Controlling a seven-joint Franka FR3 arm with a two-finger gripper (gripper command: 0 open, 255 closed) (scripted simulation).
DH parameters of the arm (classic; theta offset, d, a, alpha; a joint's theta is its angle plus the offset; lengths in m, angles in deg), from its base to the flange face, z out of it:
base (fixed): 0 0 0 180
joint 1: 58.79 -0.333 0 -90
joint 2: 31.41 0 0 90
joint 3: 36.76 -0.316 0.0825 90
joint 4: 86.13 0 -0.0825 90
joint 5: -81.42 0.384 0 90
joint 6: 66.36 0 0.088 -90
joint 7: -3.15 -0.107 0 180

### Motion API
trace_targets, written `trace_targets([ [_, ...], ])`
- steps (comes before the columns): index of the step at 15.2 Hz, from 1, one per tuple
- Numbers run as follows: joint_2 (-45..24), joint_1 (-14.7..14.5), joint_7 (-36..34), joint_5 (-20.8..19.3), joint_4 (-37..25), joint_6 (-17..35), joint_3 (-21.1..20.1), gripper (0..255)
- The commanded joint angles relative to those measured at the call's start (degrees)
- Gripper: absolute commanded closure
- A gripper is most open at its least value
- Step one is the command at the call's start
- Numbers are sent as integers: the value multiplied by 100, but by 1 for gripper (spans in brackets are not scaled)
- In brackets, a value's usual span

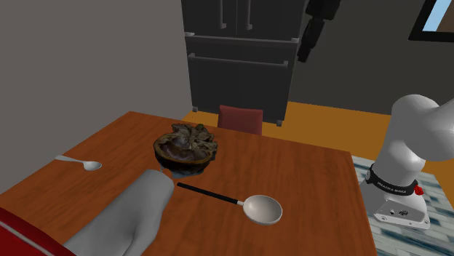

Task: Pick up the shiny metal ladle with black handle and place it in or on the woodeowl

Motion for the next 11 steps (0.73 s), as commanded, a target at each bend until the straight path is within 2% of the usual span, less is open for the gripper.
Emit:
trace_targets([
  [1,0,0,0,0,0,0,0,0],
  [11,-629,-241,-1201,471,694,1277,-1137,0],
])
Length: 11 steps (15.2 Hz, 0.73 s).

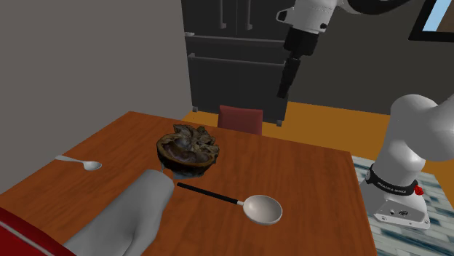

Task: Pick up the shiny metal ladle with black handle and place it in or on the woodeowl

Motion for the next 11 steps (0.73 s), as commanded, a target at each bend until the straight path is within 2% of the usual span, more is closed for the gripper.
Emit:
trace_targets([
  [1,-221,-48,-268,80,14,237,-243,0],
  [6,-881,-125,-894,202,40,904,-827,0],
  [11,-1723,-132,-1584,146,-126,1547,-1413,0],
])
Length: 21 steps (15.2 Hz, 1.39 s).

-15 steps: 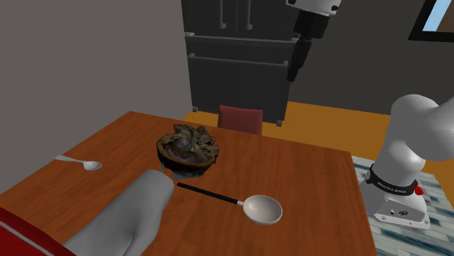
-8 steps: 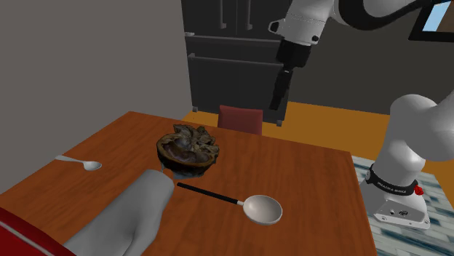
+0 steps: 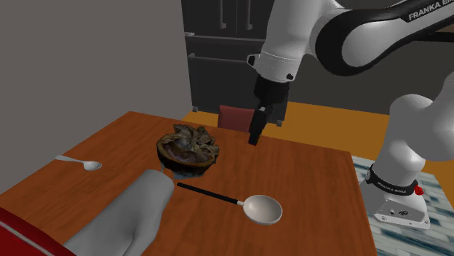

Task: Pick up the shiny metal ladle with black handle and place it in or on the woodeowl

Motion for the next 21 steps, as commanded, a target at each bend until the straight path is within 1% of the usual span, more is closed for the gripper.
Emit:
trace_targets([
  [1,-383,32,-265,-76,-114,248,-206,0],
  [4,-986,72,-758,-286,-326,592,-549,0],
  [6,-1420,100,-1128,-507,-504,798,-761,0],
  [8,-1881,117,-1535,-798,-712,977,-950,0],
  [11,-2614,64,-2200,-1356,-1086,1179,-1133,0],
  [12,-2770,30,-2341,-1481,-1173,1209,-1145,0],
  [19,-3231,-41,-2622,-1885,-1087,1676,-1072,0],
  [21,-3271,-50,-2646,-1921,-1082,1713,-1062,0],
])
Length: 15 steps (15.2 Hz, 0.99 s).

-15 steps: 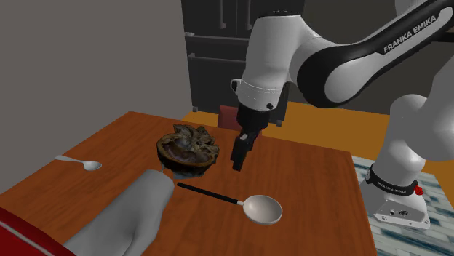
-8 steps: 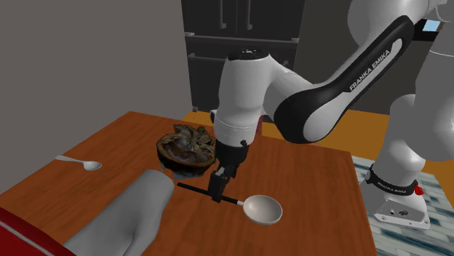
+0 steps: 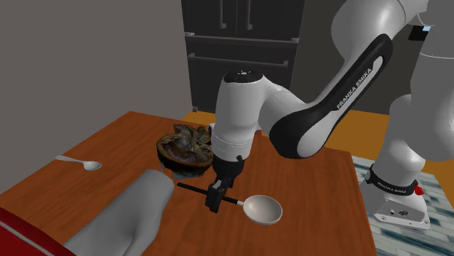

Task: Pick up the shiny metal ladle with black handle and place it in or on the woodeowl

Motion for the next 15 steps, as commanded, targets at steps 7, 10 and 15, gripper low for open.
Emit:
trace_targets([
  [7,-30,-9,-23,-29,-3,24,5,255],
  [10,-28,-9,-23,-28,-3,23,4,255],
  [15,-33,-9,-24,-30,-10,19,5,255],
])
